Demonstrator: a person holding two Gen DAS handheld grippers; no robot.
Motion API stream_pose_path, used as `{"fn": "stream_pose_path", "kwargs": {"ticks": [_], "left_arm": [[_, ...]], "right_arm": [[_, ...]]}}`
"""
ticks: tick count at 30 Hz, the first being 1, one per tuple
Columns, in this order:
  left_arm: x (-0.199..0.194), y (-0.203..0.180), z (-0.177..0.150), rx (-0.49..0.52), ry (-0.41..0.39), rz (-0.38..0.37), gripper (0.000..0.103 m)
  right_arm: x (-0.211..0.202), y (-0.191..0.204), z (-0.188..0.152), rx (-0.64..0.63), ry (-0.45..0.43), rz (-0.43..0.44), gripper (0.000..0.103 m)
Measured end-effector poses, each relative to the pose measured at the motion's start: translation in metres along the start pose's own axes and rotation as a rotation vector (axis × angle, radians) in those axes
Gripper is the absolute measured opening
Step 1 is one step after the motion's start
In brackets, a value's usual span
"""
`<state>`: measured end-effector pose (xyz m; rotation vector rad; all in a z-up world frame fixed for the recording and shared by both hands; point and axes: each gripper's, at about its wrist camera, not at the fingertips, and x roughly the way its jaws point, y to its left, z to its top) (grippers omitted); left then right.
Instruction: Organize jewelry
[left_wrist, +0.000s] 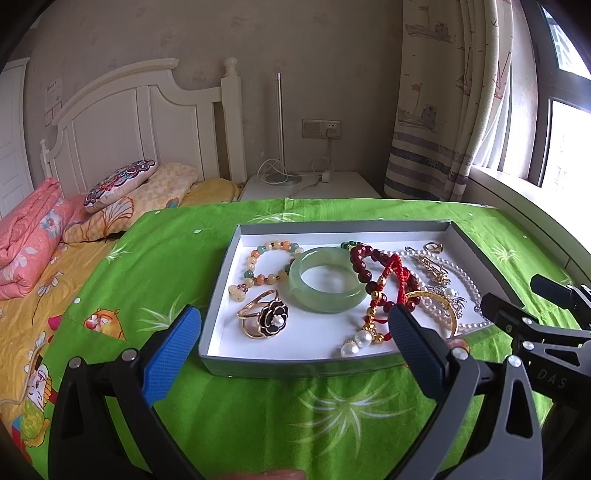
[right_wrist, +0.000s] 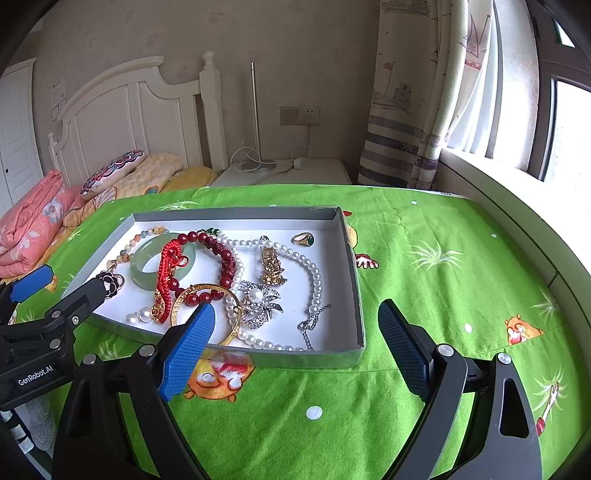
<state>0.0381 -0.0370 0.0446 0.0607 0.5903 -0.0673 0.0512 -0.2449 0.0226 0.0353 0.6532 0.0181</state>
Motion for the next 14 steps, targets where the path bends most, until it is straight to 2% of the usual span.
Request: {"fn": "stream_pose_path", "kwargs": {"ticks": [3,6,14], "left_arm": [[-0.001,-0.001,-0.002,0.004,0.008,0.011,0.101],[-0.004,0.005,-0.001,-0.034,-0.011,0.015,0.101],[0.002,0.007,-0.001,-0.032,0.031,0.004,0.101]], "right_arm": [[0.000,0.000,0.000,-0.001,0.004,0.001,0.087],[0.001,-0.001,0.000,-0.001,0.006,0.003,0.087],[0.001,0.000,-0.001,-0.003,0.009,0.007,0.087]]}}
